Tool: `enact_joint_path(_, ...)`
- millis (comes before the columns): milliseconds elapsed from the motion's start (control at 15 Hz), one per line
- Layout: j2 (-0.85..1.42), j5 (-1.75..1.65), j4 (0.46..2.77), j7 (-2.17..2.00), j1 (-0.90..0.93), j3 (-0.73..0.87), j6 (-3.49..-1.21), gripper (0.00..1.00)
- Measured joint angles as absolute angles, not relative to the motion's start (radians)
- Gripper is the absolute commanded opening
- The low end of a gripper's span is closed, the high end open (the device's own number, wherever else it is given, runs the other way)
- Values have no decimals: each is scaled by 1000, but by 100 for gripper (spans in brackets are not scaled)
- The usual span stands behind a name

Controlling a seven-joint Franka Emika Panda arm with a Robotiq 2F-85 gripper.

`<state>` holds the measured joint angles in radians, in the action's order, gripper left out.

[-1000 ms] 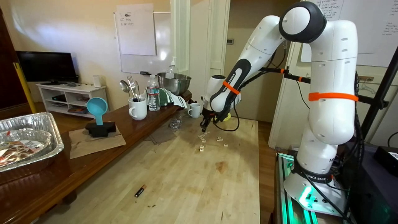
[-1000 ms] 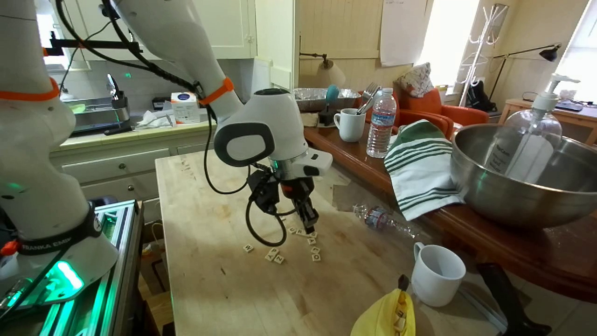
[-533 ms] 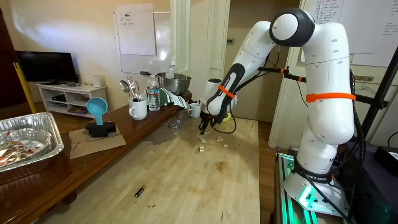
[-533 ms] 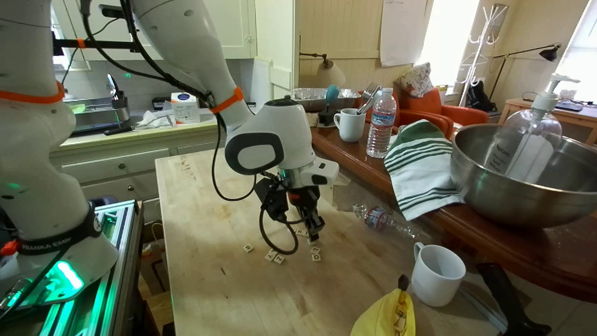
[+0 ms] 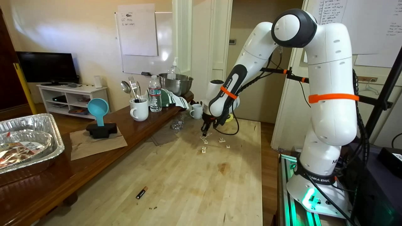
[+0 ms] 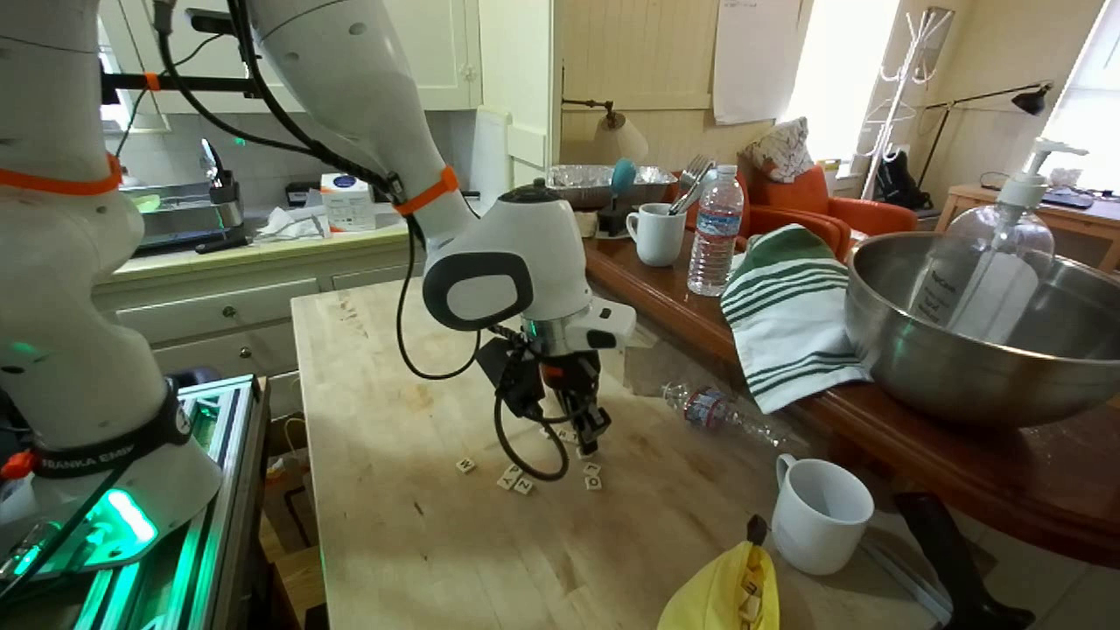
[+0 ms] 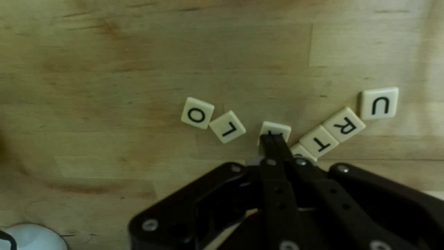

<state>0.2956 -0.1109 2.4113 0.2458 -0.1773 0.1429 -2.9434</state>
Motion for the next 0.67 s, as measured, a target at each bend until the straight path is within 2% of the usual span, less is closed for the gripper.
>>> enact_joint_path(667,185,-102,2573,390,-235,84,-2953,0)
